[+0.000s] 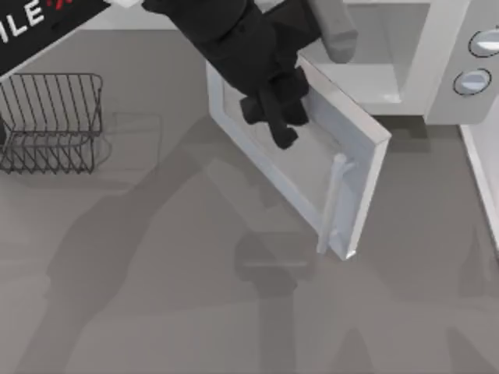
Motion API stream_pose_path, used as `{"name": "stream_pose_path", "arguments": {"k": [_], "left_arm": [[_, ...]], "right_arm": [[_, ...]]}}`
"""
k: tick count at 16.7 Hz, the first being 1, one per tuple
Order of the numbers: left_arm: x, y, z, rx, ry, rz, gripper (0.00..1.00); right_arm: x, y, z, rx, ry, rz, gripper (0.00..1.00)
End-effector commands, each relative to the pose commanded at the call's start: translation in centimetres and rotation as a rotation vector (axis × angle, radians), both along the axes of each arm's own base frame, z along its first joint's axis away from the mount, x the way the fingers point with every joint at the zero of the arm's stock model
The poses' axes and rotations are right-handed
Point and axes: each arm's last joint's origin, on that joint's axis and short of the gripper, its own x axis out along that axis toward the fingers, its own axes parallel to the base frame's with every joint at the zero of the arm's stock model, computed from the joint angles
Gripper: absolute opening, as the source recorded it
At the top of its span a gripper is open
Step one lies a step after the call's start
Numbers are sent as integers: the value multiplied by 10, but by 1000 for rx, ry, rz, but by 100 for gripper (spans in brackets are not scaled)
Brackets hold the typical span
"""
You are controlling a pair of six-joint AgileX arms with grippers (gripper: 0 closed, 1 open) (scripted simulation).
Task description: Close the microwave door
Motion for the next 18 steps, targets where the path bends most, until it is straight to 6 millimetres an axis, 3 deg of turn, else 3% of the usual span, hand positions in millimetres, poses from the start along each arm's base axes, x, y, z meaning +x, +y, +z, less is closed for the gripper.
{"name": "stream_pose_path", "arguments": {"k": [5,10,12,18], "left_arm": [[0,-2,0,2,-3,2,0],[-8,-37,-25,95,-24,-73,0],[-12,-43,-25,85,-14,-87,0],[0,-21,1,-2,-2,5,0]], "right_arm": [[0,0,0,0,0,0,100],[0,0,0,0,0,0,100],[0,0,0,0,0,0,100],[0,0,0,0,0,0,100]]}}
